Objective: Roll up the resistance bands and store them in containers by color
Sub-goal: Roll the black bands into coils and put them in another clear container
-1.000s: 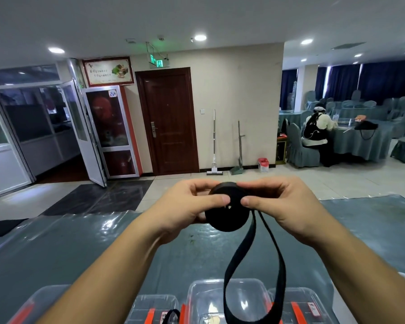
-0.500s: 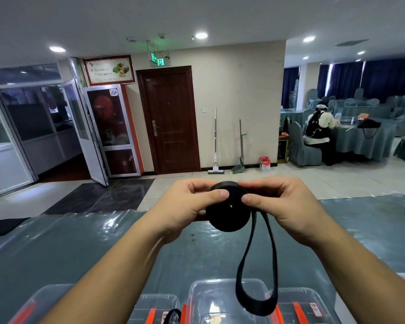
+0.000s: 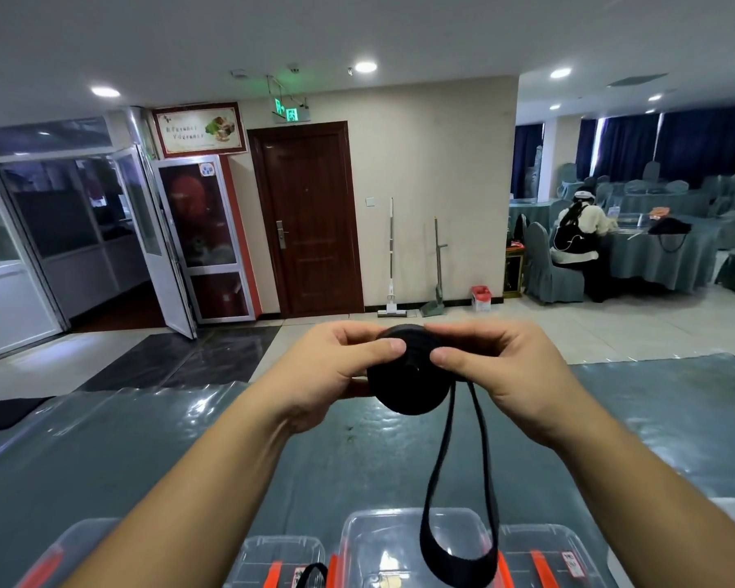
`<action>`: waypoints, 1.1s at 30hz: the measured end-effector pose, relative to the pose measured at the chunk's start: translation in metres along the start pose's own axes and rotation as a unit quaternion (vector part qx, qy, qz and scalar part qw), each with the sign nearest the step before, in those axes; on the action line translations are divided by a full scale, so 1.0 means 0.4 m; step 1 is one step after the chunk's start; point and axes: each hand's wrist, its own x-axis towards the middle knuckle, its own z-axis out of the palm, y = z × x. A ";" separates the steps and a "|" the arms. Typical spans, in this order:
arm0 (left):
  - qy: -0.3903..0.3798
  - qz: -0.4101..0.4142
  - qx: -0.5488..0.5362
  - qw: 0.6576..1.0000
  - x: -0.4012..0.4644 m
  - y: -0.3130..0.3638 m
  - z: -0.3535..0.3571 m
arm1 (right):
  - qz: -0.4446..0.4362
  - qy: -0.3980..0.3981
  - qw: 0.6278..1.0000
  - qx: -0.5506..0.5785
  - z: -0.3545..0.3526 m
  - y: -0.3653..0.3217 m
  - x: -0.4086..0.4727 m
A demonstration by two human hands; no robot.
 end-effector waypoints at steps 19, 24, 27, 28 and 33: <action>0.032 0.045 -0.086 0.995 -0.006 -0.029 0.044 | -0.019 0.087 0.995 0.045 -0.008 -0.002 -0.022; 0.043 0.036 -0.111 0.992 -0.011 -0.033 0.053 | -0.018 0.109 0.992 0.065 -0.011 -0.007 -0.025; 0.011 0.028 -0.059 0.998 -0.018 -0.016 0.047 | -0.011 0.068 0.997 0.041 -0.017 -0.015 -0.031; 0.005 0.028 -0.034 0.999 -0.020 -0.008 0.044 | -0.009 0.051 0.998 0.024 -0.018 -0.017 -0.033; 0.031 0.038 -0.042 0.998 -0.027 0.006 0.053 | -0.006 0.073 0.995 0.072 -0.002 -0.026 -0.042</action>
